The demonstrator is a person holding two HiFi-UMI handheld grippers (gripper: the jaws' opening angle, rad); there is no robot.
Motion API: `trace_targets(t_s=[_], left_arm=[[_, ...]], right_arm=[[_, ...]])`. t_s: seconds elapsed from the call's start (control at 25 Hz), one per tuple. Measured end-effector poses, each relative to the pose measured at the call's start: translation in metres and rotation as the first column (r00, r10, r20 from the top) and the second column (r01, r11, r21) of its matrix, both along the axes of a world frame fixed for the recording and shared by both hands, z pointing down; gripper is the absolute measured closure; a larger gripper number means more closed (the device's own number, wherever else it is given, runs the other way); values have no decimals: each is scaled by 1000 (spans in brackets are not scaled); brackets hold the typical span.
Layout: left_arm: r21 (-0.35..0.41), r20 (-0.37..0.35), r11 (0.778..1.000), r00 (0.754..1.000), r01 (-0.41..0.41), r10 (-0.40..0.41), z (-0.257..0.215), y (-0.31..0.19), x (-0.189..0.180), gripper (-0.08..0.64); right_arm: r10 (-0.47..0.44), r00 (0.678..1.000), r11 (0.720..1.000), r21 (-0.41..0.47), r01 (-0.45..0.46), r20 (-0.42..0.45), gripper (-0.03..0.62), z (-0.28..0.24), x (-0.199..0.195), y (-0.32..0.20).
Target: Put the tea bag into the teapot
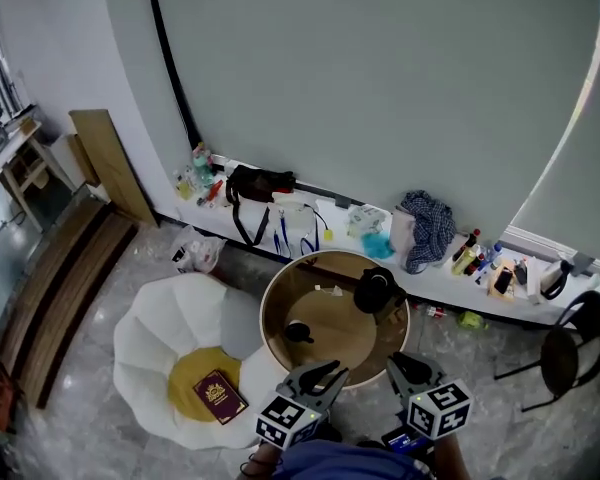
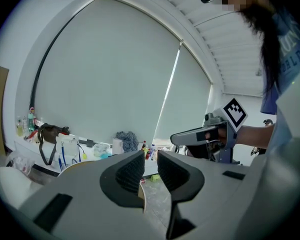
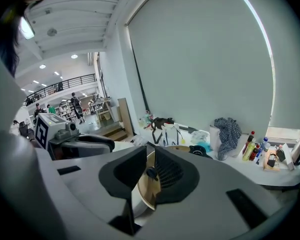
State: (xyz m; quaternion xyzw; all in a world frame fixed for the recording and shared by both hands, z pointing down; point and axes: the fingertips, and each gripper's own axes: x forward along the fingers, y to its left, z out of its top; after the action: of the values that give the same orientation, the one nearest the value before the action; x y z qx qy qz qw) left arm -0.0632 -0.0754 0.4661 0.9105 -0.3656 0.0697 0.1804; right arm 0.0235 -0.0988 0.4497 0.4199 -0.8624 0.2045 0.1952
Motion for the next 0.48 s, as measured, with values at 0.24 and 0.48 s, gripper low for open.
trace_targets(t_s=[0.24,0.48], left_arm=[[13,7,1000,1000,18,-18,-5,22,31,485],[-18,28,999,999,42,-42,-7,73,69,485]], right_arm=[[-5,1000,1000,-14,5,4,537,1,32,32],[-10,1000,1000,-28,10,13,538,6,78,86]])
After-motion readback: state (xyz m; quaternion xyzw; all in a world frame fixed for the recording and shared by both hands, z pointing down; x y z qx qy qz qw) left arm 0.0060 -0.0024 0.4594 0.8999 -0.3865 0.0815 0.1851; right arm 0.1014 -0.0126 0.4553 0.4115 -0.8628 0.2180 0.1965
